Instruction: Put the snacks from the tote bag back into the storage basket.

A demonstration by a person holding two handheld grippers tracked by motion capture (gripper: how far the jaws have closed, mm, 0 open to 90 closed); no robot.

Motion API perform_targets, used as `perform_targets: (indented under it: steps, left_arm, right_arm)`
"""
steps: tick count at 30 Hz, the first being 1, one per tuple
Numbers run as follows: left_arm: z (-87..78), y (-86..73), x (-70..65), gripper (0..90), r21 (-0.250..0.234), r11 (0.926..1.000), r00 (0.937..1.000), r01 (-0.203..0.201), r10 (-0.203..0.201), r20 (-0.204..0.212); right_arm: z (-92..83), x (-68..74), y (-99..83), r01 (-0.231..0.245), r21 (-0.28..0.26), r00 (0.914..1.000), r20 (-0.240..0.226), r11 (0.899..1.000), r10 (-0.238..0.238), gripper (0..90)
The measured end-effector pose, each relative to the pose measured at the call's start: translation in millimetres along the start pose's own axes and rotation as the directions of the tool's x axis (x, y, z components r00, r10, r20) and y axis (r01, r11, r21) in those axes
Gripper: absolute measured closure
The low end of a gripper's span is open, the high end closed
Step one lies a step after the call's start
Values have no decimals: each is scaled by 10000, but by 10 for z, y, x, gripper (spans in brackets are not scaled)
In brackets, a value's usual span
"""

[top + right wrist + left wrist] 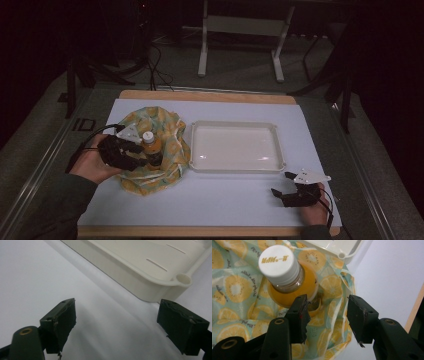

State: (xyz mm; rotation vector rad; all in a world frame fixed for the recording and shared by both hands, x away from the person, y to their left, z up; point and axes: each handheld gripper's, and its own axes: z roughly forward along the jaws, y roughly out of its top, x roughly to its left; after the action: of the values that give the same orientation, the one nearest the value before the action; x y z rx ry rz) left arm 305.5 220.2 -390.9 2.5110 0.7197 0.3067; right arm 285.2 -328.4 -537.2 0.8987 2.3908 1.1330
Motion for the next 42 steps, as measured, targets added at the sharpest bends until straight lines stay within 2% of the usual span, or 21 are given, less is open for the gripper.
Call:
perform_targets:
  steps: [22, 27, 42]
  left_arm:
    - [-38, 117, 193, 509, 239, 9994, 9995, 240, -235, -209]
    - [-51, 133, 220, 509, 228, 9994, 9995, 266, -262, -192]
    - [-24, 232, 304, 508, 586, 9978, 9994, 322, -315, -136]
  right_arm:
    - [1, -1, 0, 43, 1, 10000, 16, 10000, -43, 152]
    - [1, -3, 0, 42, -14, 10000, 8, 10000, -42, 152]
    - [2, -1, 0, 22, 25, 10000, 4, 10000, -22, 152]
